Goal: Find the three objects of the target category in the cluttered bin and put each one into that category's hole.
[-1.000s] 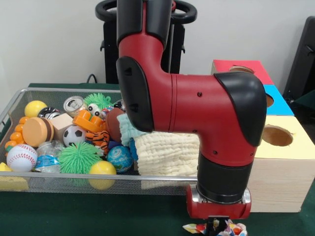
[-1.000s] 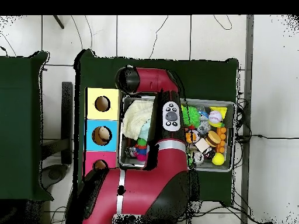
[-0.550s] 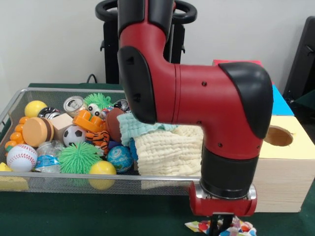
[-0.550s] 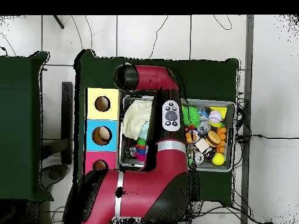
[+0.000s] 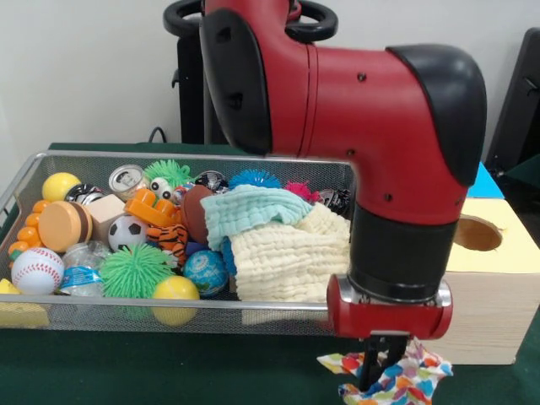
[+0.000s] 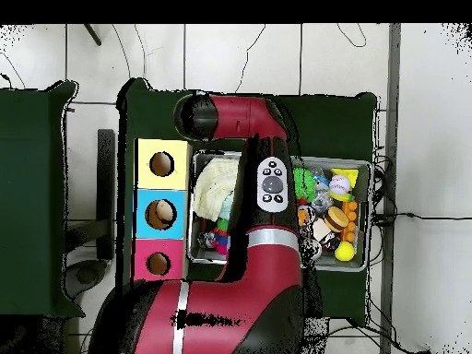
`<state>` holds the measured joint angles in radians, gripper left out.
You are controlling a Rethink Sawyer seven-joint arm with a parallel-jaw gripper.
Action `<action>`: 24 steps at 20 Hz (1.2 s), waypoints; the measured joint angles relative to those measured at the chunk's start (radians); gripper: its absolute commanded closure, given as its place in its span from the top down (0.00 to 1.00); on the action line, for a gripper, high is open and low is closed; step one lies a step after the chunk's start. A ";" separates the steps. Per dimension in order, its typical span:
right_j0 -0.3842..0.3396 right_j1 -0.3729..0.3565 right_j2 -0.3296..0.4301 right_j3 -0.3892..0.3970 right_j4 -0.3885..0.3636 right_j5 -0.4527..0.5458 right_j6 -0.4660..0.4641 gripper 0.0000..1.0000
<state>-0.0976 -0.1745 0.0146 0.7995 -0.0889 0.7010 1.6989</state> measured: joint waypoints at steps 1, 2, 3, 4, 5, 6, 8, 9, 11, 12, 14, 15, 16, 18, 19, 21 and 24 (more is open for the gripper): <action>0.000 -0.007 -0.001 0.006 0.000 0.000 0.000 0.00; 0.000 -0.018 -0.002 0.014 0.000 0.000 0.000 0.00; 0.000 -0.029 -0.004 0.023 0.000 0.001 0.000 0.00; 0.000 -0.034 -0.005 0.027 0.000 0.002 0.000 0.00; 0.000 -0.050 -0.006 0.041 0.000 0.005 0.000 0.00; 0.000 -0.056 -0.006 0.045 0.000 0.006 0.000 0.00; 0.000 -0.075 -0.007 0.060 0.000 0.013 0.000 0.00; 0.000 -0.084 -0.007 0.068 0.000 0.017 0.000 0.00; 0.000 -0.096 -0.007 0.081 0.001 0.024 0.000 0.00; 0.000 -0.107 -0.007 0.092 0.002 0.029 0.000 0.00; 0.000 -0.130 -0.007 0.115 0.004 0.042 0.000 0.00; 0.000 -0.142 -0.007 0.127 0.004 0.050 0.000 0.00; 0.001 -0.164 -0.007 0.146 0.006 0.068 0.000 0.00; 0.001 -0.185 -0.007 0.163 0.007 0.085 0.000 0.00; 0.001 -0.192 -0.007 0.168 0.008 0.090 0.000 0.00; 0.001 -0.204 -0.007 0.176 0.009 0.099 0.000 0.00; 0.002 -0.230 -0.007 0.191 0.011 0.113 0.000 0.00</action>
<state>-0.0958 -0.4046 0.0080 0.9904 -0.0782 0.8143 1.6989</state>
